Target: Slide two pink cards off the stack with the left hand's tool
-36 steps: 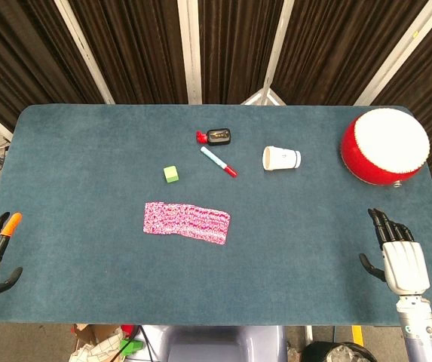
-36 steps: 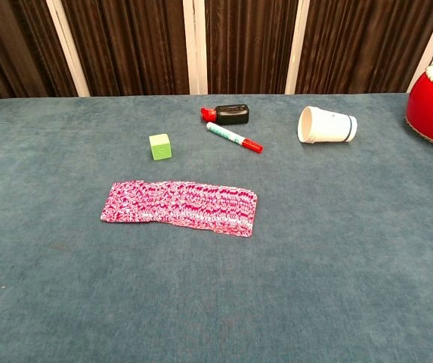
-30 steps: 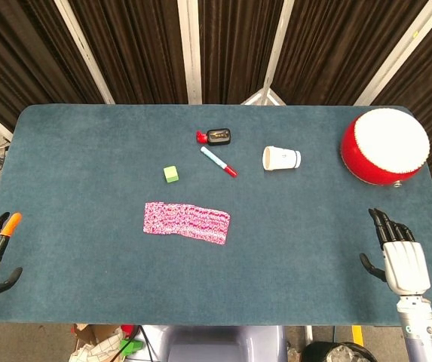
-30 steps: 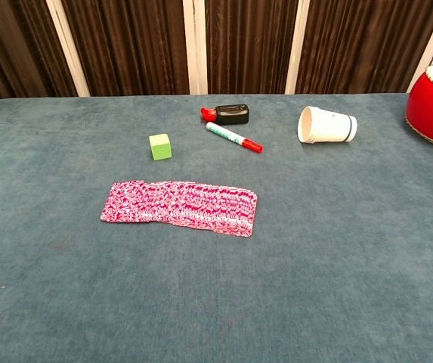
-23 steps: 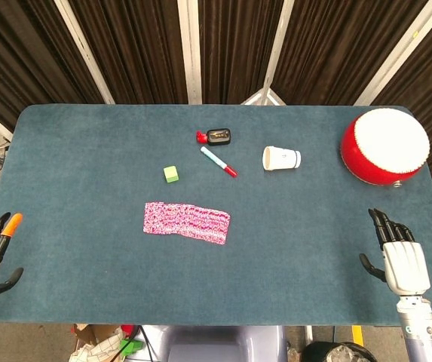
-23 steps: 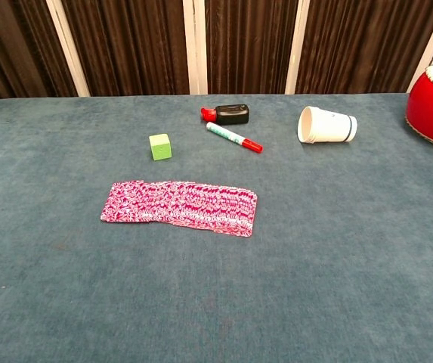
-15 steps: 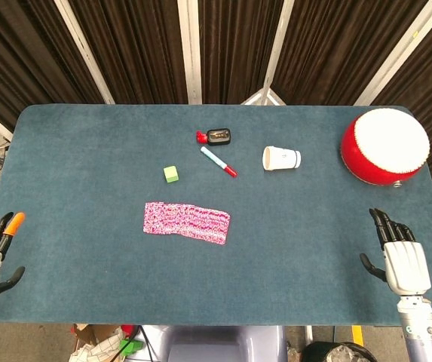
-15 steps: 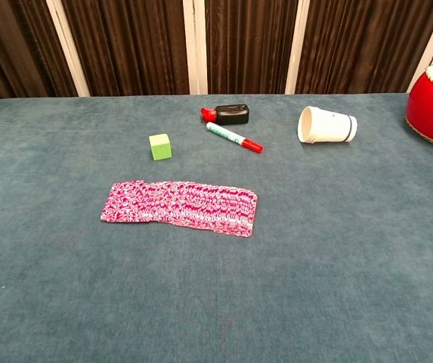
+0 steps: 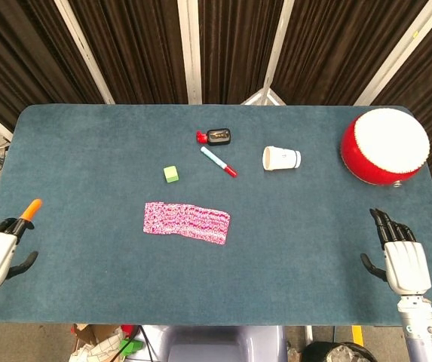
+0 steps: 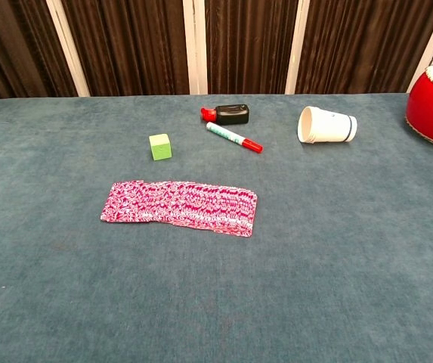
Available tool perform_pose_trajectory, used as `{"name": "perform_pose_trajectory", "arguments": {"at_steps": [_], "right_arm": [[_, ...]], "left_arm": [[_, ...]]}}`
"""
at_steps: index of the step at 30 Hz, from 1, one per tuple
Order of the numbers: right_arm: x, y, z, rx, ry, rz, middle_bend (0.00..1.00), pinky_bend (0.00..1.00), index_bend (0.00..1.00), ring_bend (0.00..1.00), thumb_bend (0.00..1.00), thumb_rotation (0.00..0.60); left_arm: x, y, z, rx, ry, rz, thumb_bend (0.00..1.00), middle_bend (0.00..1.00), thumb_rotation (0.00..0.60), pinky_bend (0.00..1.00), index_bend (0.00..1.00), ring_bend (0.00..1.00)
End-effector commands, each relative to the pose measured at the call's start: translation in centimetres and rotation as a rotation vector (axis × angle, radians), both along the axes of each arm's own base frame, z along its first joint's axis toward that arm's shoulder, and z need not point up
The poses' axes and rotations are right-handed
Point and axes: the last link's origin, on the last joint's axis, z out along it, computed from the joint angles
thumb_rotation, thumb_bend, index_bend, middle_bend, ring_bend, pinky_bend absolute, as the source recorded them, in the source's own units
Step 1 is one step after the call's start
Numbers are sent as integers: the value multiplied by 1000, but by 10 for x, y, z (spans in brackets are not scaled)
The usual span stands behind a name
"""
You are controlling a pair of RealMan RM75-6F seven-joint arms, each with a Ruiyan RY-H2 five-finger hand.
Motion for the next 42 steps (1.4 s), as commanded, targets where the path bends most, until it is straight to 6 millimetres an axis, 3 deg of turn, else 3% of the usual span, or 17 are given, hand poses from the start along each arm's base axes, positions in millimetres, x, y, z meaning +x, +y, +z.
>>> {"name": "perform_pose_trajectory", "arguments": {"at_steps": [1, 5, 9, 18, 32, 42], "right_arm": [[0, 0, 0, 1, 1, -1, 150, 238, 14, 228, 284, 600], [-1, 0, -1, 8, 2, -3, 150, 238, 14, 228, 284, 600], [-2, -1, -1, 9, 1, -7, 150, 238, 14, 228, 283, 600], [-3, -2, -4, 17, 8, -11, 150, 238, 14, 228, 284, 600], [-6, -6, -7, 25, 13, -25, 150, 238, 14, 228, 284, 600], [-7, -7, -7, 26, 15, -28, 150, 238, 14, 228, 284, 600]], "left_arm": [[15, 17, -4, -54, 6, -21, 523, 598, 600, 559, 82, 523], [25, 30, -18, -151, 2, -4, 769, 790, 600, 692, 101, 692], [35, 42, -33, -234, 43, -8, 861, 828, 600, 697, 116, 727], [41, 64, -68, -394, 65, 104, 905, 840, 600, 697, 86, 746], [57, 111, -116, -462, 116, 172, 922, 840, 600, 699, 71, 755], [74, 119, -143, -511, 178, 173, 923, 840, 600, 699, 70, 755]]}}
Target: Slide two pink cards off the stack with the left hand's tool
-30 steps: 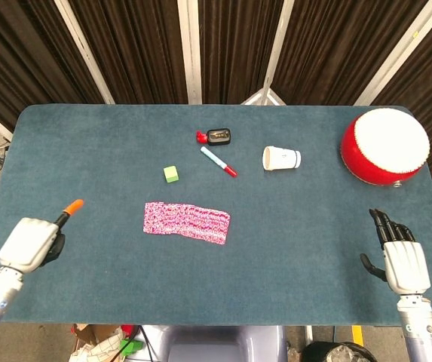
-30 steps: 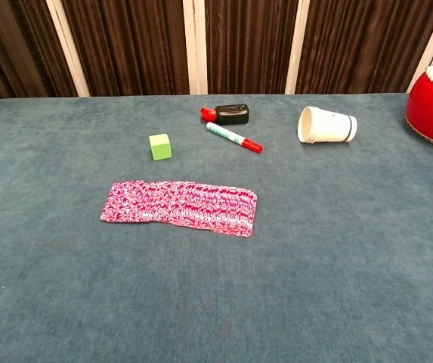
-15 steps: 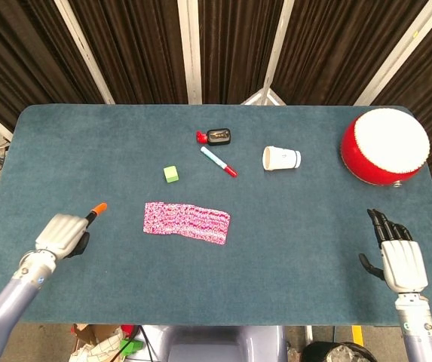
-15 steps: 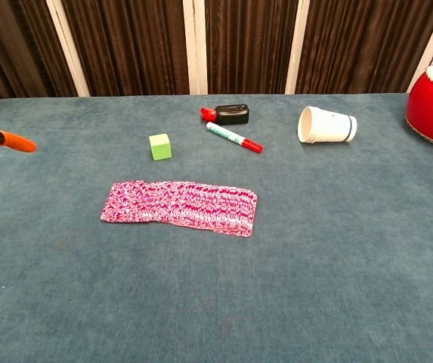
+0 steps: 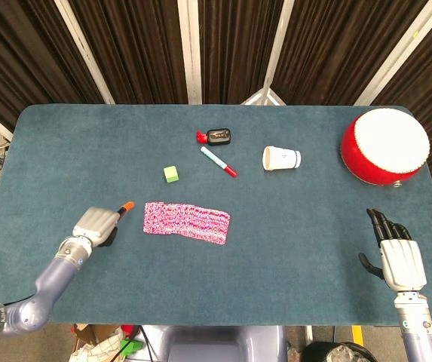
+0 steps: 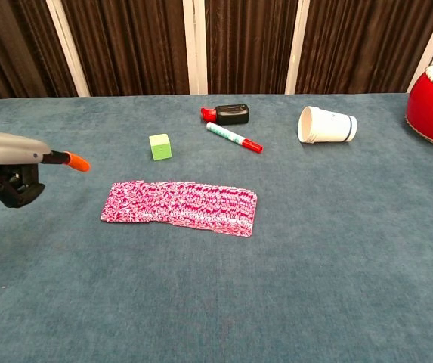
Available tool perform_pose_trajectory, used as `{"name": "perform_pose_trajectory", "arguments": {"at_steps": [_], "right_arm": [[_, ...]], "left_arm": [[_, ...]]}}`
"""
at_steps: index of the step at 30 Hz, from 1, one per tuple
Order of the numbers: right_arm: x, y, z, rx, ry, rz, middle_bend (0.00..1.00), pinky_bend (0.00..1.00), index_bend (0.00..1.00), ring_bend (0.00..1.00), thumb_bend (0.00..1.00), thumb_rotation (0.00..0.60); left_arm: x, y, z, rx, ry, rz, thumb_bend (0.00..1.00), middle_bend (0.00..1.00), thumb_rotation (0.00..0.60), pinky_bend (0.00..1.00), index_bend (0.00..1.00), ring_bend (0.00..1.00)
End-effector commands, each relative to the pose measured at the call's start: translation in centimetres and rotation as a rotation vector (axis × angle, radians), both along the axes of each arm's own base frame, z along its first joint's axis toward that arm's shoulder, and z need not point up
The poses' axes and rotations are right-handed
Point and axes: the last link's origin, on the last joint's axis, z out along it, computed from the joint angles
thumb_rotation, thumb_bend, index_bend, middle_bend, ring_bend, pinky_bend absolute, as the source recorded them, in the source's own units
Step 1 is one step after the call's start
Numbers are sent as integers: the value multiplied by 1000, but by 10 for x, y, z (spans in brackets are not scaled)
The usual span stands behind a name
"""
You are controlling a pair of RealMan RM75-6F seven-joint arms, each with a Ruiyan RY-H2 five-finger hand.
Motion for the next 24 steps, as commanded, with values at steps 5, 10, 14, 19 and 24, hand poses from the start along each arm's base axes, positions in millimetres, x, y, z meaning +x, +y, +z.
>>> {"name": "perform_pose_trajectory", "arguments": {"at_steps": [5, 10, 14, 19, 24], "right_arm": [[0, 0, 0, 1, -2, -1, 150, 238, 14, 228, 284, 600], [0, 0, 0, -1, -4, 0, 150, 238, 14, 228, 285, 600], [0, 0, 1, -3, -8, 0, 150, 238, 13, 228, 285, 600], [0, 1, 2, -5, -10, 0, 150, 238, 14, 228, 284, 600], [0, 1, 2, -5, -11, 0, 150, 238, 14, 228, 284, 600]], "left_arm": [[9, -1, -21, -44, 22, -7, 923, 840, 600, 699, 70, 755], [13, -2, -29, -56, 23, -20, 923, 840, 600, 699, 70, 755], [15, -3, -35, -64, 22, -32, 923, 840, 600, 699, 69, 755], [17, -2, -40, -65, 27, -45, 923, 840, 600, 699, 65, 755], [18, -2, -45, -74, 32, -56, 928, 840, 600, 699, 60, 760]]}}
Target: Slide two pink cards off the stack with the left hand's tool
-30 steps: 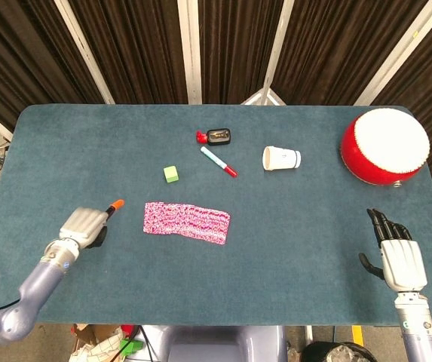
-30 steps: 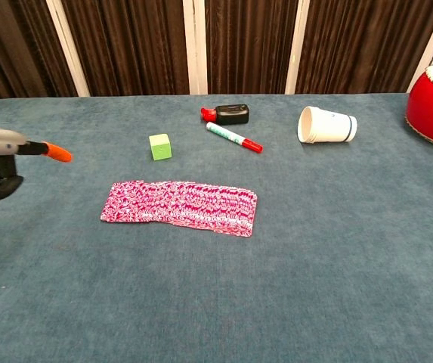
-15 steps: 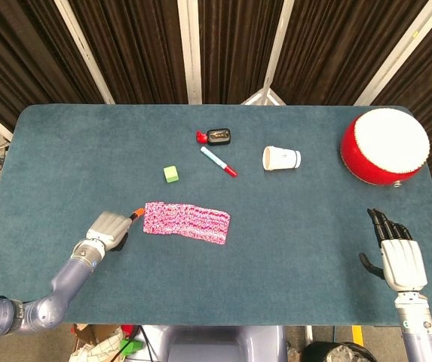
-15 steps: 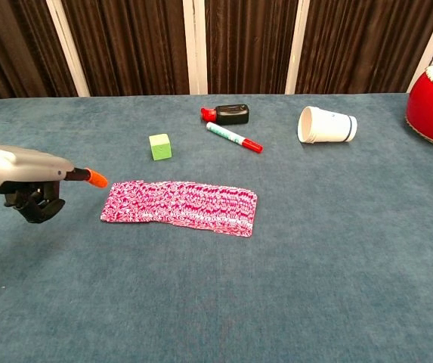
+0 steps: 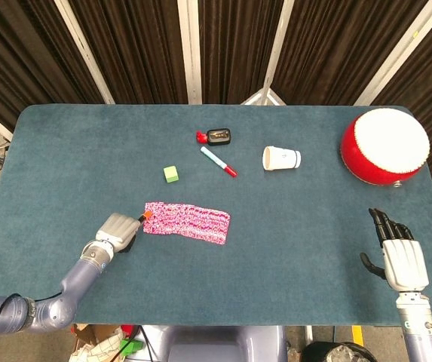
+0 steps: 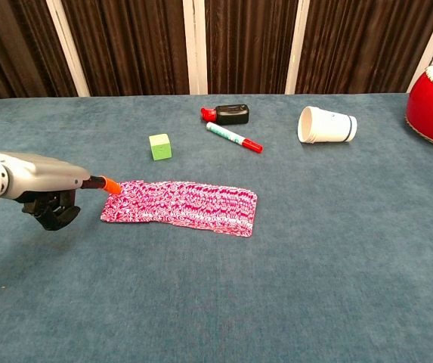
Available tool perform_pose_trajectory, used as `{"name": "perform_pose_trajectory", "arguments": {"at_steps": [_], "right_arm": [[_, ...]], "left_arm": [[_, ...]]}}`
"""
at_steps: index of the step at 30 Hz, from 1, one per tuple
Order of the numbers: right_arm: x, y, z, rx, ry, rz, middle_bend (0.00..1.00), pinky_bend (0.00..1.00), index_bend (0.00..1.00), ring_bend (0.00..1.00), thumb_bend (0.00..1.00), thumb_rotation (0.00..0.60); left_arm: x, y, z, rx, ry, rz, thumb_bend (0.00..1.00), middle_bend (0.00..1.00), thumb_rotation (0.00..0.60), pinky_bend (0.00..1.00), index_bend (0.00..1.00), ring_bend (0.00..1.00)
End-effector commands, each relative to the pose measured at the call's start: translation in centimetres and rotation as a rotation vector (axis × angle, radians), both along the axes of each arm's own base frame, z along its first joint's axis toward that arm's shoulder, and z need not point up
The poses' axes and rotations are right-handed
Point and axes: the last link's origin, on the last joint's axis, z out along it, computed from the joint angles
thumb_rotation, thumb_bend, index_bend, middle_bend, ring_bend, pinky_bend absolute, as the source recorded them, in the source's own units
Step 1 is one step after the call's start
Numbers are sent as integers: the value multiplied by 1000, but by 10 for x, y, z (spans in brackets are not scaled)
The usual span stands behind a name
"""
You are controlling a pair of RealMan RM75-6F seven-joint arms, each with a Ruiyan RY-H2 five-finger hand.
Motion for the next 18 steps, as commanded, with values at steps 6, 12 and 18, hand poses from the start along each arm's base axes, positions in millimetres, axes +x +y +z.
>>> {"name": "perform_pose_trajectory", "arguments": {"at_steps": [6, 12, 18], "right_arm": [[0, 0, 1, -5, -2, 0, 150, 238, 14, 228, 284, 600], [0, 0, 2, -8, -4, 0, 150, 238, 14, 228, 284, 600], [0, 0, 3, -8, -11, 2, 150, 238, 14, 228, 284, 600]], "left_arm": [[2, 0, -7, -15, -1, -7, 930, 840, 600, 699, 57, 763], [-2, -2, -9, -24, 23, 7, 931, 840, 600, 699, 57, 764], [-14, -4, -5, -23, 83, 36, 933, 840, 600, 699, 57, 764]]}}
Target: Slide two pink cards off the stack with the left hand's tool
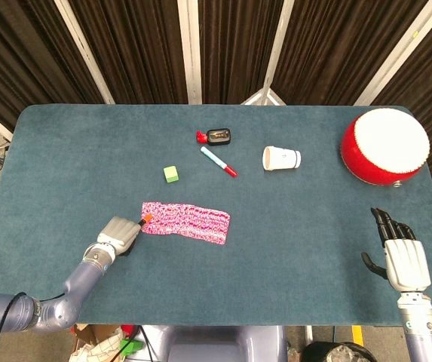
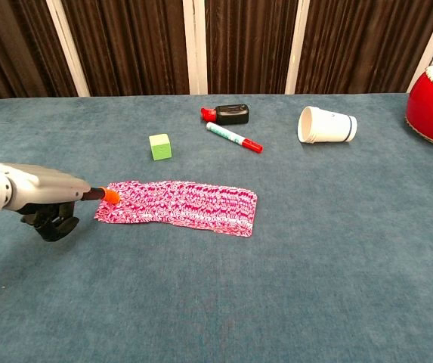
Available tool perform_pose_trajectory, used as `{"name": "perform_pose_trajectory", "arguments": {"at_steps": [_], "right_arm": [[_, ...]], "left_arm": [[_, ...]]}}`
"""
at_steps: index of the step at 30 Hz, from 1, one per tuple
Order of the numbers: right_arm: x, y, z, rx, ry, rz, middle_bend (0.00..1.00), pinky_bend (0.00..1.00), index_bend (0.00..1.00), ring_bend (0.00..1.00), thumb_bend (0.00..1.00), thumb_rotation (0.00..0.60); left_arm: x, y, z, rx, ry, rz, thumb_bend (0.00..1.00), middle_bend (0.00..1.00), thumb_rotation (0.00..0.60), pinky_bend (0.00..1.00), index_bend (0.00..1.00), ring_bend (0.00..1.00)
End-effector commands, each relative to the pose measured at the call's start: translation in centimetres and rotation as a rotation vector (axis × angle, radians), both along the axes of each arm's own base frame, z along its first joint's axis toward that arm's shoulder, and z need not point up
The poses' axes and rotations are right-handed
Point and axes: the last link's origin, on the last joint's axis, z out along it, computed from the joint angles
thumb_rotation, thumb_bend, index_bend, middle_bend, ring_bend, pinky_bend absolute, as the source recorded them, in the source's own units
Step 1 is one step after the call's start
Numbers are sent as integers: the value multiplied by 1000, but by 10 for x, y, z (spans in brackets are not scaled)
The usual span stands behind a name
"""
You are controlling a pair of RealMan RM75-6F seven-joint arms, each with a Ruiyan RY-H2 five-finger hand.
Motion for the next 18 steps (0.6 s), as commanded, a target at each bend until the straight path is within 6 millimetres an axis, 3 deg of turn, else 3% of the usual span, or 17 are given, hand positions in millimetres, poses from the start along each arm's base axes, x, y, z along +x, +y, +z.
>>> {"name": "perform_pose_trajectory", "arguments": {"at_steps": [1, 10, 18], "right_arm": [[0, 0, 0, 1, -2, 2, 150, 238, 14, 228, 284, 600], [1, 1, 2, -5, -5, 4, 150, 238, 14, 228, 284, 600], [3, 2, 0, 3, -7, 12, 150, 238, 14, 228, 284, 600]], "left_arm": [[-8, -1, 3, 3, 36, 19, 934, 840, 600, 699, 57, 764], [-33, -3, 15, 29, 84, 77, 938, 840, 600, 699, 52, 766], [-74, -18, 48, 63, 152, 158, 941, 840, 600, 699, 51, 766]]}}
